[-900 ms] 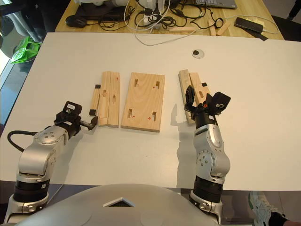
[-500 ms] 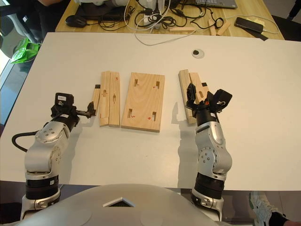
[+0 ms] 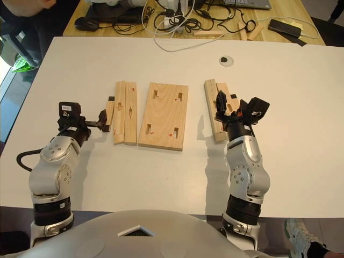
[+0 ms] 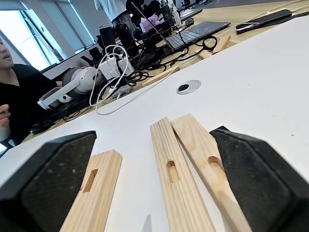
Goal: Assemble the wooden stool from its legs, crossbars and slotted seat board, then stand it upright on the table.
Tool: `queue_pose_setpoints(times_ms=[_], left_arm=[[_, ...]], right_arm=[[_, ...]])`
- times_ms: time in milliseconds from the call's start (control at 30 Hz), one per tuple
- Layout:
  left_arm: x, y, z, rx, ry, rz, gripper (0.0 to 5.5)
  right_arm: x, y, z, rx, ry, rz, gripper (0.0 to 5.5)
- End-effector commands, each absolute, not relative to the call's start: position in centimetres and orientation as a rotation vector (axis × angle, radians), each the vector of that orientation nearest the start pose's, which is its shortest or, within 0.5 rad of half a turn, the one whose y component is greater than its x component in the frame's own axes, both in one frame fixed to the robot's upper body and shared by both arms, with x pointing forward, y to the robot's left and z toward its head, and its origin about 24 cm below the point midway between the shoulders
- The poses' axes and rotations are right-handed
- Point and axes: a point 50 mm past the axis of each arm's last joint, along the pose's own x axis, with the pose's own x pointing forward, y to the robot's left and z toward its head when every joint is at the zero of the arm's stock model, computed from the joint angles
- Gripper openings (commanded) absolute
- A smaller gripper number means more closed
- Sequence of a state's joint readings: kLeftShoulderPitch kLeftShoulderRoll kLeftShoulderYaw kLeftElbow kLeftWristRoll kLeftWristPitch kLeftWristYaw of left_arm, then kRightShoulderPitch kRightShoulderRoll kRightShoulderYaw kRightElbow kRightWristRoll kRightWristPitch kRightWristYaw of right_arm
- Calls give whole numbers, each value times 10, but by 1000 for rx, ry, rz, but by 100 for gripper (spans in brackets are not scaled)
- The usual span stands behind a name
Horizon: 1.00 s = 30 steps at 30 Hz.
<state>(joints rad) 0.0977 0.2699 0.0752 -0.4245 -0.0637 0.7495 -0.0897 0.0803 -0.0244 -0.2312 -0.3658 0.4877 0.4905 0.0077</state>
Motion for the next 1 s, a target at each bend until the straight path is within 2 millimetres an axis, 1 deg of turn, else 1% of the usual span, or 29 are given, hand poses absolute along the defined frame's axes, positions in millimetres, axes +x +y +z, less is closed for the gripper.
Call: queue_pose_setpoints(times_ms=[33, 200, 300, 367, 467, 500, 567, 700, 900, 1000], left_arm=[[220, 213, 56, 278, 435, 6, 496], [216, 216, 54, 331, 478, -19, 496], [208, 221, 54, 425, 543, -88, 496], [202, 227, 60, 492, 577, -131, 496], [196, 231, 68, 544, 623, -210, 537], [195, 230, 70, 553, 634, -232, 537], [193, 227, 69, 529, 663, -261, 537], [187, 223, 58, 397, 757, -259, 537], [188, 216, 51, 318, 818, -278, 537], [193, 210, 48, 299, 816, -263, 537]], right_arm=[[229, -194, 63, 414, 157, -64, 453], [229, -194, 60, 434, 167, -63, 453], [227, -195, 60, 445, 167, -73, 453], [226, -195, 60, 455, 164, -84, 453], [223, -195, 61, 467, 158, -100, 453], [222, -195, 61, 472, 156, -106, 453], [222, -194, 61, 478, 156, -110, 453], [223, -193, 61, 481, 158, -107, 453], [224, -193, 63, 479, 152, -111, 453], [226, -193, 64, 478, 149, -110, 453]])
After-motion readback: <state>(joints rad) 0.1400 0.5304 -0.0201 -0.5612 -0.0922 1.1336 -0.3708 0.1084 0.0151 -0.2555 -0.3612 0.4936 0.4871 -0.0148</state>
